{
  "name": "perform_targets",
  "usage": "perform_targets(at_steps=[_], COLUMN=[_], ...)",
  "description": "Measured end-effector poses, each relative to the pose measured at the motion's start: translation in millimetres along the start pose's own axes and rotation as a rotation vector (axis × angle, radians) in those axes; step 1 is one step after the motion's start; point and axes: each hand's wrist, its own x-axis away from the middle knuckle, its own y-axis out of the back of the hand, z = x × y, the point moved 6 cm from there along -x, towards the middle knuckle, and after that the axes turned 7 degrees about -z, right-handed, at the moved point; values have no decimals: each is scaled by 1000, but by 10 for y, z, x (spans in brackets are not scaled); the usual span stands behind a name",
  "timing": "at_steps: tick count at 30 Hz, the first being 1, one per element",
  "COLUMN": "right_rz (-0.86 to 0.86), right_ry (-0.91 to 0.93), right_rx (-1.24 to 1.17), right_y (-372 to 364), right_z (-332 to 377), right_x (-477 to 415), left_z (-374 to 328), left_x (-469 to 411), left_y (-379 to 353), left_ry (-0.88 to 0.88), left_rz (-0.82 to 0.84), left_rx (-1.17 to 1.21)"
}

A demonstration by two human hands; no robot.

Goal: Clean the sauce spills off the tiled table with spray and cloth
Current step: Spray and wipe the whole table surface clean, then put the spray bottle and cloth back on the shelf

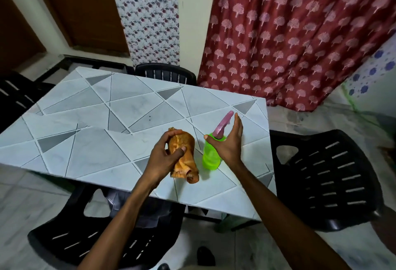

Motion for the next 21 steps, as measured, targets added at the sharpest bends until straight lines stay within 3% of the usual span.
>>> perform_targets(at_steps=[7, 11, 15, 21], right_rz=[115, 201, 358, 660], right_ry=[7, 124, 253, 273], right_rx=[-12, -55, -121, -271], right_y=[-231, -334, -590, -1266], right_z=[30, 174, 432, 861], right_x=[-175, -107, 124, 764], left_z=[14, 88, 129, 168], left_x=[33, 185, 426, 977], left_y=[63, 282, 664, 1530], left_ry=[8, 33, 44, 84], left_rz=[-159, -261, -389, -650], left_rx=[-7, -40, -68, -27])
